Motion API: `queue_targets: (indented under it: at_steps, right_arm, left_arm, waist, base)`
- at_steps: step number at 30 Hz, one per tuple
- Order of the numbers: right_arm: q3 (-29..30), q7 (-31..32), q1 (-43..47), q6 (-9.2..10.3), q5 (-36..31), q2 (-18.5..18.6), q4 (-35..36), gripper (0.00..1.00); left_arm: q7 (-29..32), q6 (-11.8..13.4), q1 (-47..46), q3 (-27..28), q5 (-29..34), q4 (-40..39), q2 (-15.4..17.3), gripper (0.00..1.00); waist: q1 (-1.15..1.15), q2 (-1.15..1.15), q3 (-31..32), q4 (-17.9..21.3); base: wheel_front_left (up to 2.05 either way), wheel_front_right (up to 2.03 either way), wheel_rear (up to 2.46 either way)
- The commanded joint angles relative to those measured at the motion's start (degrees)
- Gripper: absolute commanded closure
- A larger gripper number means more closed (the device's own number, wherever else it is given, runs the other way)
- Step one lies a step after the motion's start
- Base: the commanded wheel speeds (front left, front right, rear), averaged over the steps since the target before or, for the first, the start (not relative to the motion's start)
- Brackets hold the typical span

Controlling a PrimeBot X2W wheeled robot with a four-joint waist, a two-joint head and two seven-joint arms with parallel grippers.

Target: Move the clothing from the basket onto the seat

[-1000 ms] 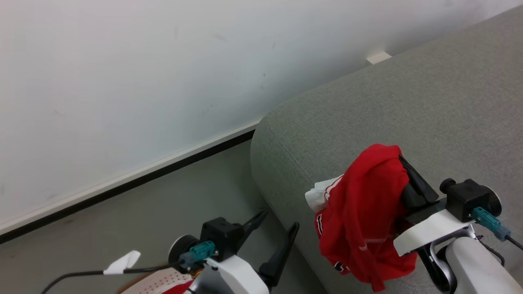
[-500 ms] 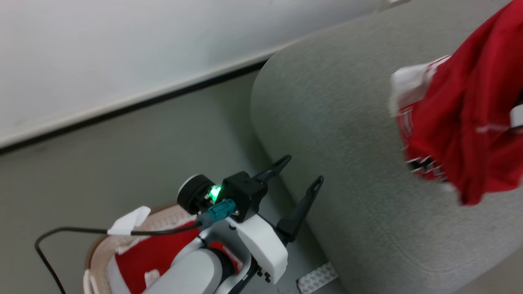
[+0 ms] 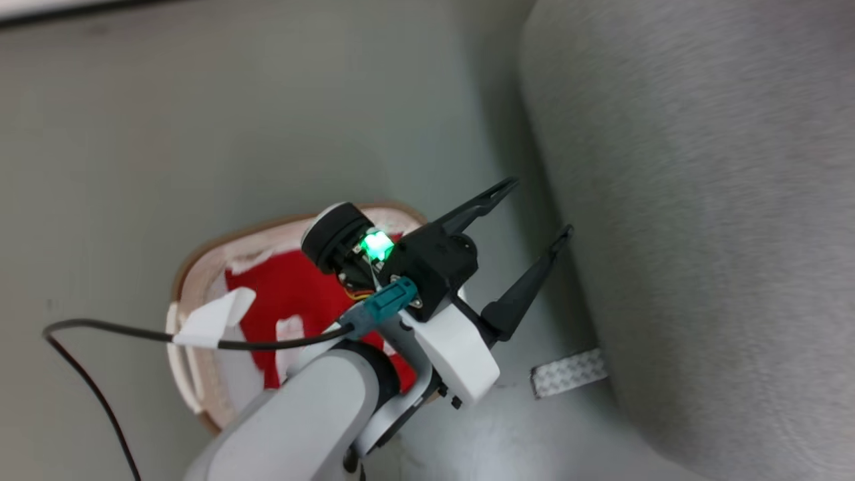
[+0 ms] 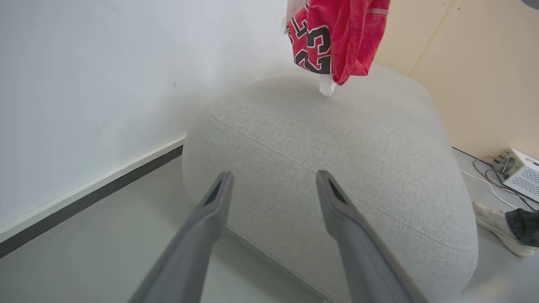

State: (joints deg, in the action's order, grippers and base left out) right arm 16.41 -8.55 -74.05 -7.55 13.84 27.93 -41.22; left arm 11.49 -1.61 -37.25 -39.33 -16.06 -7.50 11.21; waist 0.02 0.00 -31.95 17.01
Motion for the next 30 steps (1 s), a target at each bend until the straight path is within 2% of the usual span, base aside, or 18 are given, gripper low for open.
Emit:
queue_targets:
  at_steps: [1, 8, 9, 10, 12, 16, 19, 23, 30]
  right_arm:
    - [1.14, -0.73, -0.08, 0.12, -2.40, -0.12, -2.88, 1.00]
    - [9.39, -5.18, 7.23, 0.12, -9.85, -4.01, -17.64, 1.00]
    - [10.13, -5.58, 8.74, 0.12, -10.96, -4.62, -19.22, 0.86]
    - [10.87, -5.87, 10.09, 0.12, -11.90, -5.47, -20.61, 0.64]
    - [11.66, -6.25, 12.17, 0.12, -13.55, -7.53, -22.55, 0.00]
    - [11.68, -6.58, 15.77, 0.12, -16.13, -10.15, -22.75, 0.00]
    - [10.54, -6.62, 18.66, 0.12, -16.79, -12.31, -18.95, 0.00]
    - [8.57, -6.64, 24.05, 0.12, -15.56, -14.85, -10.74, 0.00]
    - [2.00, -6.57, 35.84, 0.12, -10.65, -18.47, 5.52, 0.00]
  left_arm:
    - [-0.32, -0.29, -0.89, -0.10, 0.48, 0.25, 0.17, 0.00]
    - [-1.99, 0.08, 1.70, -1.05, 0.17, 2.79, 0.71, 0.00]
    - [-2.05, 0.26, 2.27, -1.02, -0.06, 2.95, 0.87, 0.00]
    - [-2.08, 0.37, 2.91, -1.14, -0.32, 3.13, 1.09, 0.00]
    - [-2.13, 0.54, 3.95, -1.13, -0.70, 3.31, 1.61, 0.00]
    - [-2.62, 1.61, 5.89, -0.26, -1.58, 3.22, 2.33, 0.00]
    - [-3.67, 2.58, 7.61, 0.99, -2.26, 3.35, 3.36, 0.00]
    - [-5.56, 4.00, 10.40, 2.76, -3.76, 3.80, 3.82, 0.00]
    - [-12.65, 7.93, 16.49, 7.16, -5.55, 6.05, 4.72, 0.00]
  waist:
    - [-0.02, 0.00, -5.61, -4.66]
    - [-0.02, 0.00, -3.43, -5.77]
    - [-0.02, 0.00, -2.77, -5.56]
    - [-0.02, 0.00, -2.05, -5.30]
    - [-0.02, 0.00, -0.42, -4.69]
    - [-0.02, 0.00, 3.21, -3.37]
    - [-0.02, 0.00, 6.30, -2.45]
    - [-0.02, 0.00, 10.58, -2.12]
    - [-0.02, 0.00, 18.58, -3.73]
  base:
    - [0.00, 0.00, 0.00]
    - [0.00, 0.00, 0.00]
    - [0.00, 0.00, 0.00]
    - [0.00, 0.00, 0.00]
    - [0.00, 0.00, 0.00]
    - [0.00, 0.00, 0.00]
    - [0.00, 0.00, 0.00]
    - [0.00, 0.00, 0.00]
    - [0.00, 0.00, 0.00]
